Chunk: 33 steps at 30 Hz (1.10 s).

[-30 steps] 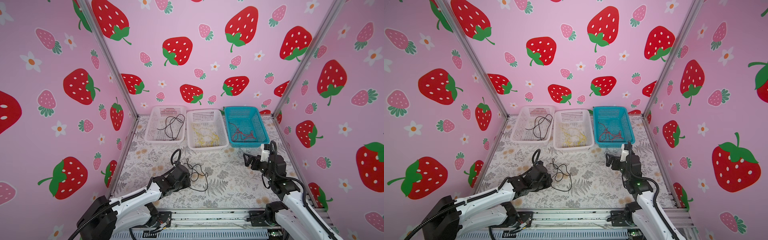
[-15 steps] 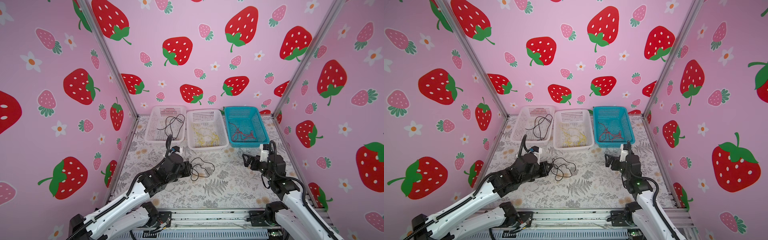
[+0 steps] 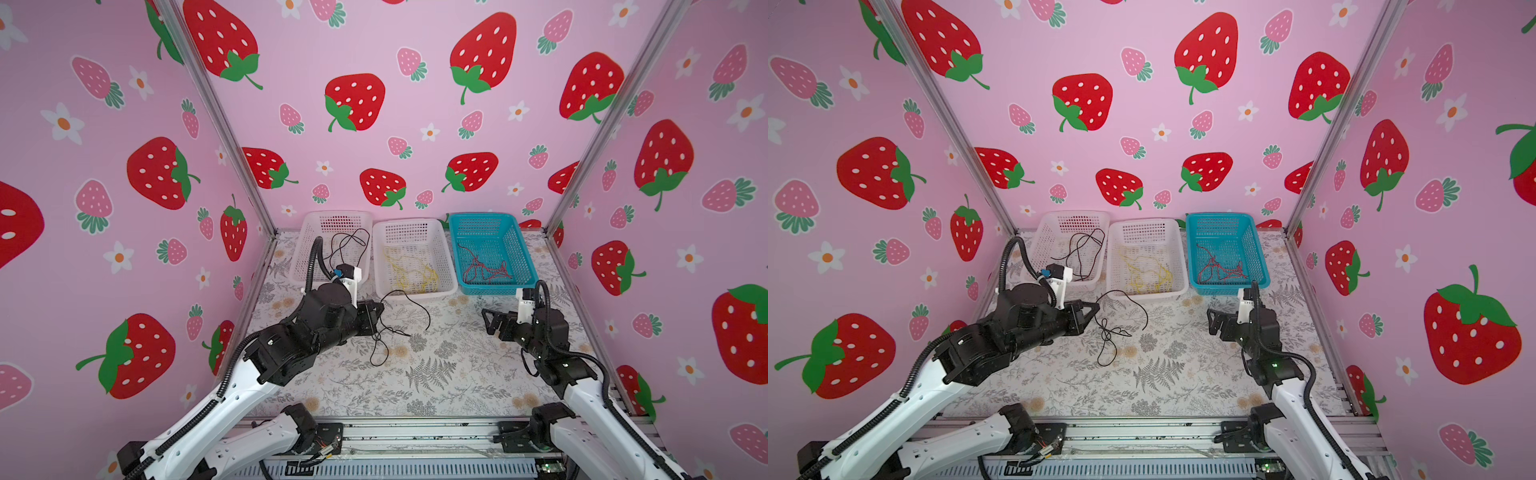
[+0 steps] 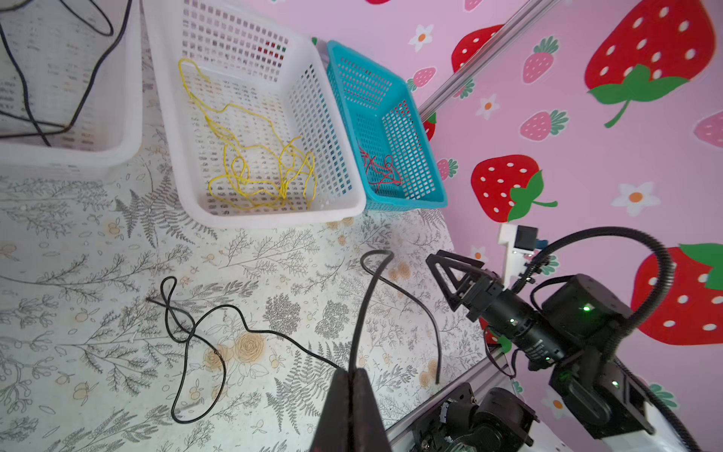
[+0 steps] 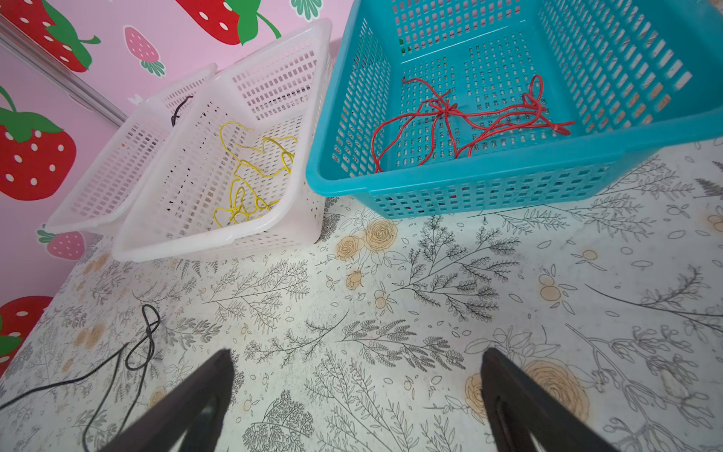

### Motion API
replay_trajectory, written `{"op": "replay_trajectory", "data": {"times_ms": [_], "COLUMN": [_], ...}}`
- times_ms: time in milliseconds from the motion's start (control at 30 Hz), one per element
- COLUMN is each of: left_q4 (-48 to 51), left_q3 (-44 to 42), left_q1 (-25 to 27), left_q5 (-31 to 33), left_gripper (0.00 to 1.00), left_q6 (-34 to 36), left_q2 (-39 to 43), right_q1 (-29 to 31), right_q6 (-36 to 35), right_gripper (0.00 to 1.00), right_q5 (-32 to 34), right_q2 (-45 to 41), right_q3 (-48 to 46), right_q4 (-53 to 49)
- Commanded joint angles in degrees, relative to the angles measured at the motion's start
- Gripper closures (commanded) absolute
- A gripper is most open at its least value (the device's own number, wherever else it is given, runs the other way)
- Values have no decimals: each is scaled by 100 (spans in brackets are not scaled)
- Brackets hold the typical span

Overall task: Untangle the cables
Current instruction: 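Lift the black wire with the left gripper toward the farthest white basket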

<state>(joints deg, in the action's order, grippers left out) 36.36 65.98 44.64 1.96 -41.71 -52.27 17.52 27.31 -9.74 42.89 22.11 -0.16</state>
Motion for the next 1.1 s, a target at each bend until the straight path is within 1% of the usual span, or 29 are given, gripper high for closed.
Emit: {"op": "replay_trajectory", "data": {"times_ms": [0,233,400,700,867,1067], "left_q4": [405,868,1093,1168,1096,1170], "left_q3": [723,1971,2836,3955,4191,4328], "left_q1": [16,12,9,3,-11,-51], "left_q5": [118,490,627,872,941,1423], "left_gripper": [100,100,100,100,100,100], "left_q6": [474,1080,1497,2125,2257,2642], "left_q2": [-135,-407,-692,-1218,-1218,-1165], "right_q1": [41,41,41,76,246,335], "right_q6": [2,-15,-38,-22,-85,-84], "right_gripper": [1,1,1,1,1,1], "right_q5": [-66,-39,45,46,449,647], "right_q2": [39,89,95,98,-43,-151], "right_q3": [-66,-71,-50,-93,-186,-365], "right_q4": [125,136,96,78,114,271]}}
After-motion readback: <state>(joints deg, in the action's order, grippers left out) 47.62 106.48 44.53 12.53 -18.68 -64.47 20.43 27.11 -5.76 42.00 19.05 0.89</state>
